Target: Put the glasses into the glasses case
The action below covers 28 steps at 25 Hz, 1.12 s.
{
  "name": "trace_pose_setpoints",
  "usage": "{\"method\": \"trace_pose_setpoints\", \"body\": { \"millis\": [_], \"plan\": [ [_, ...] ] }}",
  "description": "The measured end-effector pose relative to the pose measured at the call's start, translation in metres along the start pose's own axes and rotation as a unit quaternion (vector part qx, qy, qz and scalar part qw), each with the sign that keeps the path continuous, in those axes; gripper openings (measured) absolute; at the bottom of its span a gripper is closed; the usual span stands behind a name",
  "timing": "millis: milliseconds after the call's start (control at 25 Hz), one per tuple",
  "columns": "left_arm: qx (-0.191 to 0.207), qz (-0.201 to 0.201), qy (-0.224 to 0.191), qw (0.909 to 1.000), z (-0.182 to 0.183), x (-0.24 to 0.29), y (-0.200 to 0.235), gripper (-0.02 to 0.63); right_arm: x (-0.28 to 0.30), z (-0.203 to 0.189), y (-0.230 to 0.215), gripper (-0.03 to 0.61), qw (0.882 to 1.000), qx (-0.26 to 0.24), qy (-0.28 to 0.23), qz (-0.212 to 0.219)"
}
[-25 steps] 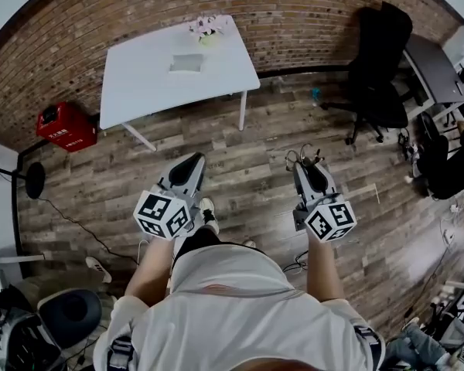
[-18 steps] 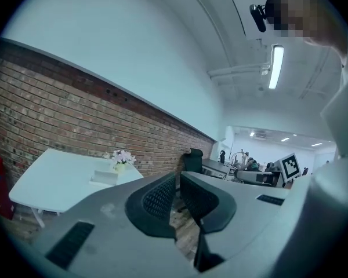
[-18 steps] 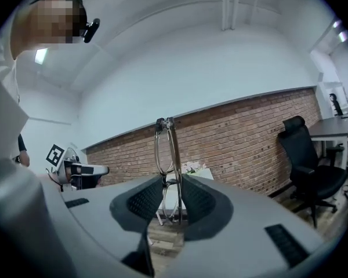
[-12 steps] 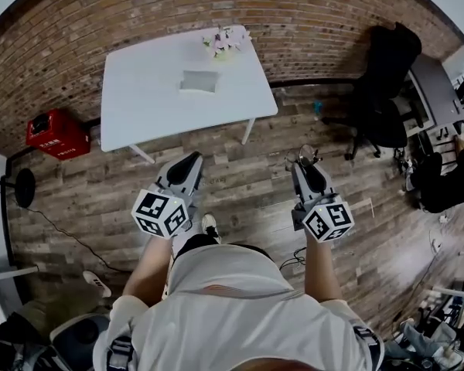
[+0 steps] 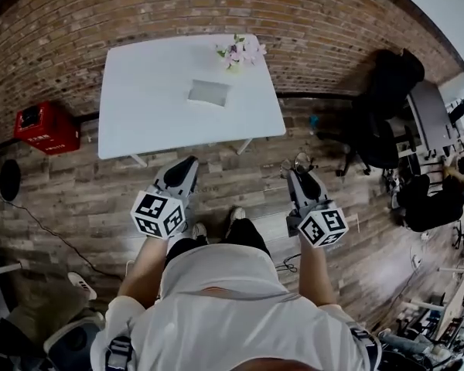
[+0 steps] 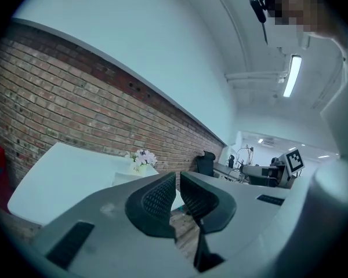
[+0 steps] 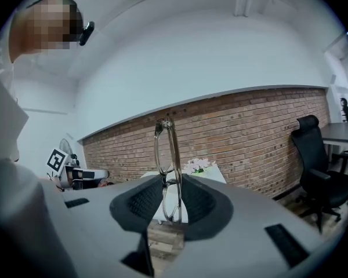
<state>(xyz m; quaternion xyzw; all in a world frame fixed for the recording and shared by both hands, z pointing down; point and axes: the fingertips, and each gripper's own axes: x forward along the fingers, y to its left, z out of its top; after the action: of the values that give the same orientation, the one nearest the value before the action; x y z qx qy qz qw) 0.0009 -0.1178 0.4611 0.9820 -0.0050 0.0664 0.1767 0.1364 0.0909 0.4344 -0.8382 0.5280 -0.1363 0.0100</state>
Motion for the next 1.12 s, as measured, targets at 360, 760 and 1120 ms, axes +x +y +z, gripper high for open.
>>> {"method": "trace_pose_setpoints", "body": {
  "millis": [360, 760, 1120],
  "plan": [
    [-0.003, 0.073, -0.017, 0.9972, 0.021, 0.022, 0.066, 0.034, 0.118, 0.014, -0.004, 0.149, 0.996, -0.005, 0.011, 0.084],
    [-0.004, 0.159, -0.039, 0.9865, 0.073, 0.1, 0.116, 0.034, 0.249, 0.059, -0.061, 0.149, 0.985, -0.026, 0.026, 0.17],
    [-0.034, 0.262, -0.037, 0.9639, 0.066, 0.134, 0.149, 0.034, 0.35, 0.051, -0.1, 0.149, 0.965, -0.024, 0.073, 0.249]
  ]
}}
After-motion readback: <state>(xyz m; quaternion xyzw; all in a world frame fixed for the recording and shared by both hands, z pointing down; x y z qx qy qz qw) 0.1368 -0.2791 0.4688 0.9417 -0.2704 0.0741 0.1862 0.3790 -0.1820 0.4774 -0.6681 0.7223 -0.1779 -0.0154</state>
